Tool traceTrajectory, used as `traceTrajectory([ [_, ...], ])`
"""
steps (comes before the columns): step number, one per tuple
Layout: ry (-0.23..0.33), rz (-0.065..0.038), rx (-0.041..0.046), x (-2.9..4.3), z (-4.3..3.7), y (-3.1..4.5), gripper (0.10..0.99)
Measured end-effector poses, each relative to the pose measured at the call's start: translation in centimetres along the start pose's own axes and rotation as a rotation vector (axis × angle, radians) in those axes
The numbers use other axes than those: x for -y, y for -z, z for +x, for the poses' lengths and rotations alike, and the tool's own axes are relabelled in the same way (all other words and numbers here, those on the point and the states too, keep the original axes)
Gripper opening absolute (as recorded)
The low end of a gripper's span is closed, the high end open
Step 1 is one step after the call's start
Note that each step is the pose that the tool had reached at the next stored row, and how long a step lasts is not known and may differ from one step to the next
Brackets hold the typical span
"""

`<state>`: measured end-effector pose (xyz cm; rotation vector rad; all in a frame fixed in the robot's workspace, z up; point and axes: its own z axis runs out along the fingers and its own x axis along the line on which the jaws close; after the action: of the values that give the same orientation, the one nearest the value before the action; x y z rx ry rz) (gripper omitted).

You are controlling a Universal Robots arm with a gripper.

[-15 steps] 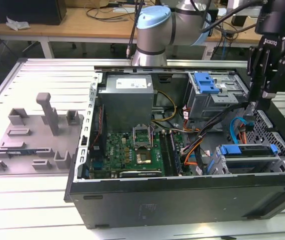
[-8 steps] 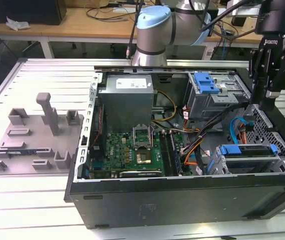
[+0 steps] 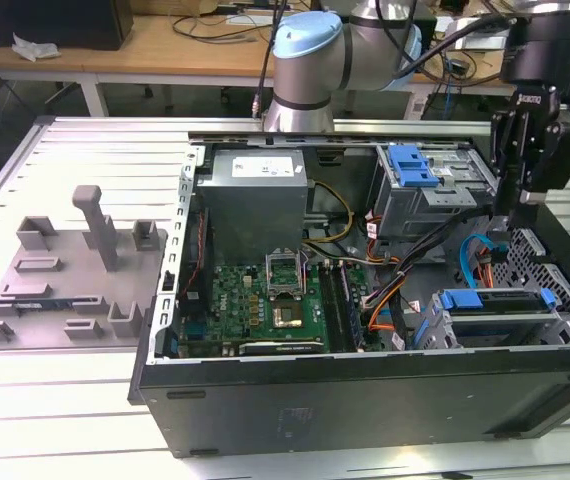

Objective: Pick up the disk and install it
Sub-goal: 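Insert the first disk wire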

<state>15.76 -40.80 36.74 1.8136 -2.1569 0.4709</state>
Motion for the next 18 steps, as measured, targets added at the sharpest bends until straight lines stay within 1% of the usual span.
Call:
traceTrajectory([
  [1,0.0,0.0,0.0001,-0.06,-0.38,0.0,0.439],
  [2,0.0,0.0,0.0004,-0.13,-0.75,-0.21,0.439],
  [4,0.0,-0.001,-0.0003,-0.17,-1.03,-0.8,0.439],
  [6,0.001,-0.001,-0.0007,-0.19,-1.17,-1.09,0.439],
  [7,0.001,-0.001,-0.0023,-0.21,-1.32,-1.35,0.427],
  [8,0.001,-0.001,-0.0039,-0.22,-1.41,-1.47,0.353],
  [12,0.001,-0.002,-0.0057,-0.23,-1.54,-1.5,0.353],
  [13,0.001,-0.002,-0.0081,-0.24,-1.55,-1.5,0.353],
  [14,0.0,0.001,-0.0132,-0.24,-1.55,-1.49,0.353],
  [15,-0.005,0.013,-0.0254,-0.25,-1.57,-1.48,0.353],
  [16,-0.011,0.028,-0.0329,-0.29,-1.6,-1.49,0.353],
  [17,-0.014,0.033,-0.0338,-0.37,-1.62,-1.54,0.353],
  [18,-0.015,0.036,-0.0334,-0.45,-1.65,-1.62,0.353],
])
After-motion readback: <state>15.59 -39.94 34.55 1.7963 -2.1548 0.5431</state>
